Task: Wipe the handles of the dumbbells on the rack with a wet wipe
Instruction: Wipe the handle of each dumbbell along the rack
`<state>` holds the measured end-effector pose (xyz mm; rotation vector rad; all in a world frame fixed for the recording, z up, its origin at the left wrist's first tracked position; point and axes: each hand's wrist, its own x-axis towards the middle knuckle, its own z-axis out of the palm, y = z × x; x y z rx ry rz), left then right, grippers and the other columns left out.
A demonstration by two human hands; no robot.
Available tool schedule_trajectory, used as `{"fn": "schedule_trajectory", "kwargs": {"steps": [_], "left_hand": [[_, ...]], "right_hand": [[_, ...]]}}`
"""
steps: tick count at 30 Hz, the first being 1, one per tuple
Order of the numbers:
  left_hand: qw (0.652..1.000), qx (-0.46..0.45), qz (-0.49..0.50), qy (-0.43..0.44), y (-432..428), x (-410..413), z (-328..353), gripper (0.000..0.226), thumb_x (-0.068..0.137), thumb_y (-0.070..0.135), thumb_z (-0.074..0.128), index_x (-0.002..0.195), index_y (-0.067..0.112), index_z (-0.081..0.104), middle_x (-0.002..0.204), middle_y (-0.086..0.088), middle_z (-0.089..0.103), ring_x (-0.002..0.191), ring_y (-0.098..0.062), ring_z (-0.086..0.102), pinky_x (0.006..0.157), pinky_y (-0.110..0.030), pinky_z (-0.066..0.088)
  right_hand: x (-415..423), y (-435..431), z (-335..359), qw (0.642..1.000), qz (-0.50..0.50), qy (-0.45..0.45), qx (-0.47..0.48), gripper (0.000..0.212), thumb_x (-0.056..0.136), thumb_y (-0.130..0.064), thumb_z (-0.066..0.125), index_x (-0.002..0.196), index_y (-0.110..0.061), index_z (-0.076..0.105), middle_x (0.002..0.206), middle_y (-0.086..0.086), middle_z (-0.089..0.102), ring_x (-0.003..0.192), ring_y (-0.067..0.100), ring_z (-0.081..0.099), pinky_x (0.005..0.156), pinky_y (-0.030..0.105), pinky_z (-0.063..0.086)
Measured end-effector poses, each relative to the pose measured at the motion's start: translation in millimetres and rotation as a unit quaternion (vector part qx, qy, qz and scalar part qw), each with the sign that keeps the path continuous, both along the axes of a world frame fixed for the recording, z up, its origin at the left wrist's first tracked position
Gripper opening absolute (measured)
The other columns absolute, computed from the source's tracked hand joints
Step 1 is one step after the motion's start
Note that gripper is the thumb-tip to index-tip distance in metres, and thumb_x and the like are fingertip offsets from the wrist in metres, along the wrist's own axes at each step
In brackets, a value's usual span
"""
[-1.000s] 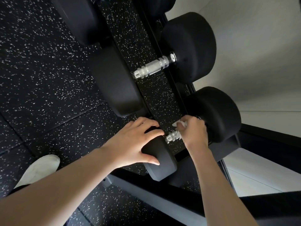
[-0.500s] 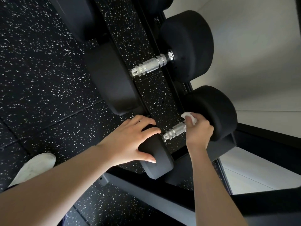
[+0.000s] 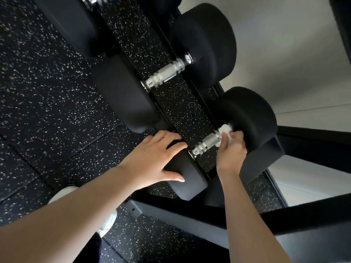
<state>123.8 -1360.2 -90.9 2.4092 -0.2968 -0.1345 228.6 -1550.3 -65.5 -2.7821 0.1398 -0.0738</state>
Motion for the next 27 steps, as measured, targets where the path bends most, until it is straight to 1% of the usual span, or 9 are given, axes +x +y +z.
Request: {"fn": "schedule_trajectory", "kwargs": {"steps": [2, 4, 6, 8, 13, 17, 21, 24, 27], "left_hand": [[0.999, 0.043, -0.014, -0.001, 0.4, 1.2, 5.4, 0.08, 0.075, 0.072, 0.034, 0.13, 0.019, 0.054, 0.131, -0.002, 0.053, 0.12, -0.022, 0.046, 0.089, -0.037, 0.047], [0.996, 0.08, -0.031, 0.005, 0.4, 1.9, 12.4, 0.08, 0.076, 0.071, 0.031, 0.13, 0.017, 0.056, 0.13, -0.003, 0.055, 0.119, -0.024, 0.051, 0.09, -0.039, 0.048], [0.991, 0.122, -0.057, 0.008, 2.2, 2.8, 20.2, 0.082, 0.078, 0.07, 0.029, 0.13, 0.014, 0.057, 0.13, -0.006, 0.057, 0.119, -0.027, 0.054, 0.092, -0.04, 0.048], [0.982, 0.168, -0.081, 0.009, 8.1, 3.8, 29.6, 0.083, 0.08, 0.07, 0.026, 0.132, 0.012, 0.057, 0.133, -0.008, 0.057, 0.122, -0.028, 0.054, 0.095, -0.041, 0.047], [0.966, 0.239, -0.102, 0.004, 43.5, 7.2, 53.0, 0.084, 0.083, 0.069, 0.024, 0.135, 0.01, 0.054, 0.137, -0.009, 0.055, 0.126, -0.027, 0.051, 0.1, -0.043, 0.043], [0.956, 0.278, -0.093, 0.001, 83.0, 17.2, 60.4, 0.084, 0.084, 0.068, 0.025, 0.139, 0.009, 0.048, 0.142, -0.011, 0.049, 0.132, -0.028, 0.045, 0.105, -0.047, 0.04], [0.95, 0.303, -0.071, -0.002, 118.4, 37.8, 53.5, 0.085, 0.085, 0.068, 0.026, 0.143, 0.009, 0.042, 0.149, -0.011, 0.041, 0.137, -0.029, 0.037, 0.109, -0.046, 0.032], [0.952, 0.301, -0.063, 0.002, 140.7, 54.9, 46.7, 0.085, 0.084, 0.068, 0.028, 0.145, 0.01, 0.04, 0.151, -0.011, 0.037, 0.138, -0.029, 0.035, 0.11, -0.044, 0.025], [0.953, 0.293, -0.076, 0.015, 160.6, 68.9, 41.4, 0.085, 0.084, 0.068, 0.027, 0.144, 0.01, 0.041, 0.15, -0.011, 0.038, 0.137, -0.029, 0.036, 0.109, -0.043, 0.025]], "right_hand": [[0.4, 1.4, 1.0, 1.0, -0.022, 0.014, 0.012, 0.019, 0.094, -0.015, 0.052, 0.097, 0.004, 0.052, 0.091, 0.021, 0.058, 0.07, 0.026, 0.05, 0.059, 0.021, 0.025], [-1.1, 2.3, 3.0, 0.997, -0.047, 0.047, 0.027, 0.015, 0.094, -0.014, 0.052, 0.095, 0.002, 0.052, 0.089, 0.02, 0.06, 0.074, 0.029, 0.054, 0.063, 0.026, 0.032], [-8.1, 3.1, 7.8, 0.993, -0.063, 0.087, 0.046, 0.014, 0.093, -0.014, 0.053, 0.096, -0.001, 0.052, 0.085, 0.014, 0.059, 0.079, 0.027, 0.054, 0.065, 0.031, 0.038], [-20.3, 3.9, 14.3, 0.988, -0.069, 0.116, 0.074, 0.014, 0.093, -0.016, 0.054, 0.096, -0.002, 0.053, 0.082, 0.007, 0.055, 0.08, 0.023, 0.05, 0.069, 0.031, 0.04], [-46.1, 12.2, 32.5, 0.977, -0.097, 0.12, 0.147, 0.012, 0.092, -0.019, 0.056, 0.092, -0.007, 0.054, 0.077, 0.0, 0.054, 0.08, 0.026, 0.055, 0.073, 0.04, 0.049], [-48.2, 31.0, 43.2, 0.97, -0.101, 0.119, 0.189, 0.011, 0.092, -0.02, 0.056, 0.089, -0.01, 0.053, 0.068, -0.008, 0.05, 0.073, 0.023, 0.054, 0.066, 0.035, 0.047], [-36.9, 62.8, 42.4, 0.968, -0.085, 0.109, 0.21, 0.01, 0.09, -0.021, 0.058, 0.085, -0.014, 0.053, 0.069, -0.006, 0.055, 0.068, 0.02, 0.055, 0.064, 0.031, 0.045], [-24.5, 93.6, 35.4, 0.965, -0.087, 0.098, 0.228, 0.007, 0.088, -0.02, 0.062, 0.086, -0.016, 0.057, 0.085, 0.002, 0.061, 0.075, 0.016, 0.054, 0.069, 0.026, 0.041], [-8.2, 127.2, 28.5, 0.964, -0.108, 0.077, 0.232, 0.006, 0.086, -0.017, 0.065, 0.089, -0.012, 0.064, 0.097, 0.004, 0.06, 0.085, 0.014, 0.051, 0.075, 0.019, 0.037]]}}
